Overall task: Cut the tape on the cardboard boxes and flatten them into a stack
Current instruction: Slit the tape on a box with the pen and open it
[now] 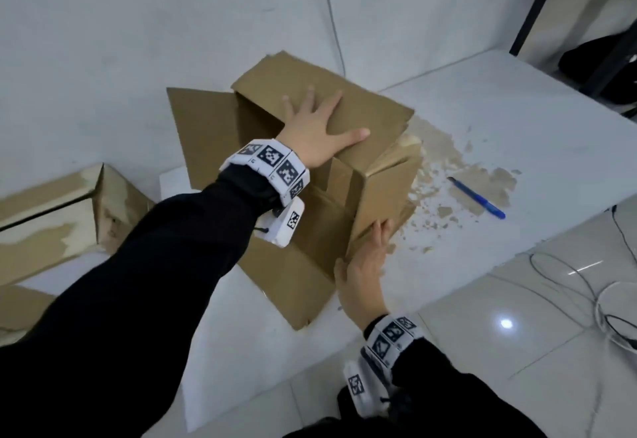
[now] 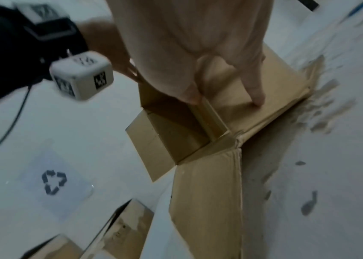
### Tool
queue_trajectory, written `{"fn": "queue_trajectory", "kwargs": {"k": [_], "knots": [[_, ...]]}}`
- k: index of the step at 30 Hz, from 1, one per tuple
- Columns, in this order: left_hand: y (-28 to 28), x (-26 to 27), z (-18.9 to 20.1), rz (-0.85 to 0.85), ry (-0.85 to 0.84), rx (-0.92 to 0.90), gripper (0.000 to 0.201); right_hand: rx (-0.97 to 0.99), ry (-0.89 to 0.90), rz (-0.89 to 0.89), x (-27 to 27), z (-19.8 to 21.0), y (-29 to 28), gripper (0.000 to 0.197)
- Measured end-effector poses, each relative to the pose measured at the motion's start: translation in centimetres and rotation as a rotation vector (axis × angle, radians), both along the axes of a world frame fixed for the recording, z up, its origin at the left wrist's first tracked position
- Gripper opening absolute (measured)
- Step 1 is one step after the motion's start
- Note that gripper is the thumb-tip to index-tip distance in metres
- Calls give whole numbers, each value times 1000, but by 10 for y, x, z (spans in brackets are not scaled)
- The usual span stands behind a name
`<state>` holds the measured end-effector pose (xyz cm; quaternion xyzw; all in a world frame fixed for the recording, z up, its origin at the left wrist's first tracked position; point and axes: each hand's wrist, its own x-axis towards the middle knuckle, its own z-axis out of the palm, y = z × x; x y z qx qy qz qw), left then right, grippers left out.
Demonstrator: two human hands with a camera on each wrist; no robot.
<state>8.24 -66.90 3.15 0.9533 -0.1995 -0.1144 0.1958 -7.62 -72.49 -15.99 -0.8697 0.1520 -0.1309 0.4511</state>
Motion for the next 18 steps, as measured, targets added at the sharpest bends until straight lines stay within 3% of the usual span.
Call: {"fn": "queue_trajectory", "kwargs": {"k": [3,6,8,11,14,16,18], "knots": [[10,4,-5,-6,30,78,89,197,1,88,-18,18,-30,75],[17,3,-4,-14,89,193,89,383,13,-67,-9,40,-85,54],[21,0,-3,-21,107,240,89,495,142,-53,13,48,-121,64],[30,-2,-4,-26,122,270,90,731,322,134,43,59,-151,83],[41,-7,-5,-26,139,242,91,937,5,174,70,95,-163,68],[51,-15,-6,-5,162,202,94,878,-110,152,92,111,-171,55],[61,-22,-8,25,181,183,98,669,107,168,113,105,-174,56]]}}
